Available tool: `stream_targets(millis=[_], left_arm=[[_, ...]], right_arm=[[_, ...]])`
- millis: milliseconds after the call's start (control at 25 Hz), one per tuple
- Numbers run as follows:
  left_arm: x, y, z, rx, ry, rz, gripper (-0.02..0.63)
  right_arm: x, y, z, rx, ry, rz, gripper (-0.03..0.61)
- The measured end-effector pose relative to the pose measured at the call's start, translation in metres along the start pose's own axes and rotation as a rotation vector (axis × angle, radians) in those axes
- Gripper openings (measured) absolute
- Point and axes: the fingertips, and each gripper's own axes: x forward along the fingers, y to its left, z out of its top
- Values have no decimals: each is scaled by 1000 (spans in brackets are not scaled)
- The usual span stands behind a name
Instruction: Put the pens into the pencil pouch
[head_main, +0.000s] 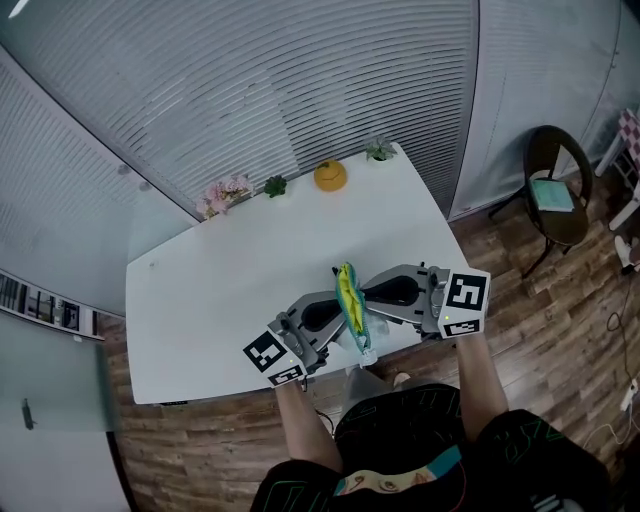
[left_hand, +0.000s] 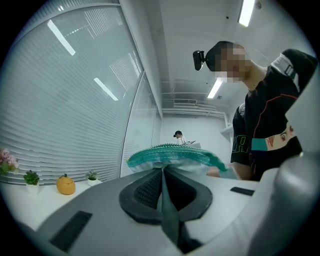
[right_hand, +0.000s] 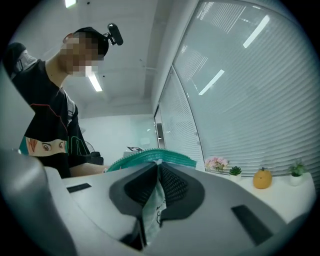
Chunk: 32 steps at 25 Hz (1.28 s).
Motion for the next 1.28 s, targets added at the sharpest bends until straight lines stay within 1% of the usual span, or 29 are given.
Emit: stream_targets(millis=[280, 440, 600, 800, 920, 1040, 1160, 1280], left_arm=[[-14, 6, 0, -25, -32, 24, 14], [-24, 8, 5, -31, -83, 33, 5], [-28, 13, 3, -36, -97, 44, 3], [-38, 18, 6, -57, -150, 66, 3], [-36, 21, 3, -59, -143, 71, 5], [-40, 25, -1, -73, -144, 99, 3], [-43, 28, -3, -81, -142, 115, 5], [-46, 27, -2, -85, -165, 112, 3]], right_arm=[[6, -3, -1, -13, -13, 3, 18], [2, -8, 1, -2, -27, -13, 9], [-1, -13, -2, -9, -17, -29, 9], [-17, -21, -2, -3, -23, -70, 6], [-21, -23, -4, -17, -11, -85, 6], [-29, -25, -2, -21, -18, -103, 6], [-34, -25, -1, -55, 8, -114, 6], [-39, -25, 1, -53, -14, -115, 6]])
